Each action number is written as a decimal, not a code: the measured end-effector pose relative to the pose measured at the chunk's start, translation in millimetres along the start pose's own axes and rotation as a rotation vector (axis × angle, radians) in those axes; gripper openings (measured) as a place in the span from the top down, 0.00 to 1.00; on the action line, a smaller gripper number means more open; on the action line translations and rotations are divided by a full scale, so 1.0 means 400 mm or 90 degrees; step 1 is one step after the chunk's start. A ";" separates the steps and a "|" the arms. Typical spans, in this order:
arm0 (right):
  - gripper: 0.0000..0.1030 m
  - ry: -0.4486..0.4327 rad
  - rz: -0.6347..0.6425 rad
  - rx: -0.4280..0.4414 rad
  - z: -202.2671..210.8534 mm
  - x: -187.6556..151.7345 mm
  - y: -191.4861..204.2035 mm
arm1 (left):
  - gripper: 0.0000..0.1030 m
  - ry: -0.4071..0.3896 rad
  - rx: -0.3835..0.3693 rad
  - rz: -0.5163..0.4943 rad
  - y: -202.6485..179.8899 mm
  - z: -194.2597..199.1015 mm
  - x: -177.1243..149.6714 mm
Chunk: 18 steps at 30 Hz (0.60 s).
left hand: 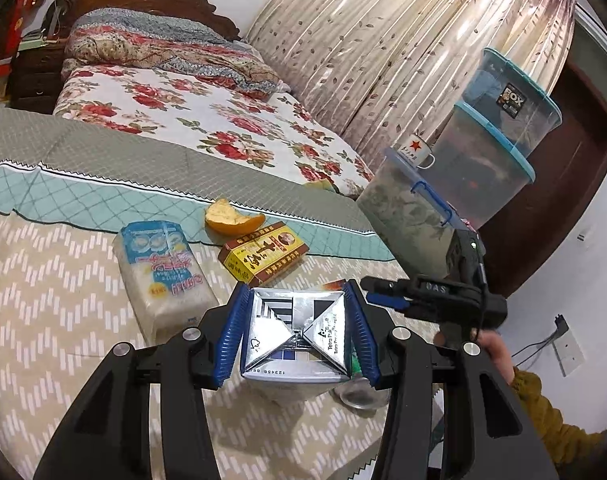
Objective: Collect trash
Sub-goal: 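Grasp the white milk carton with the left gripper while the right grasps the green can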
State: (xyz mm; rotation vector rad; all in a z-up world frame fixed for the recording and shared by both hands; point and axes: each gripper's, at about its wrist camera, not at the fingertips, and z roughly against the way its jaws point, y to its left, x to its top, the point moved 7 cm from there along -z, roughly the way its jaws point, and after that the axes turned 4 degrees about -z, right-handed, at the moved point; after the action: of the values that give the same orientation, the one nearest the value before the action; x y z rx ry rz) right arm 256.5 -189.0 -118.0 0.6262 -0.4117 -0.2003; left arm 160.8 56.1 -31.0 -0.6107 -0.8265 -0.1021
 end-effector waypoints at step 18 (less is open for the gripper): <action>0.86 -0.031 0.046 0.077 -0.029 0.023 0.016 | 0.56 -0.033 0.007 0.001 -0.055 0.003 0.067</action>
State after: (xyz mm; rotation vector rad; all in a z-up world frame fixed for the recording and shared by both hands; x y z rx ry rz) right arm 270.0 -180.6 -119.6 0.7245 -0.4961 -0.1224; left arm 171.3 42.4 -0.9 -0.6057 -0.8758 -0.0802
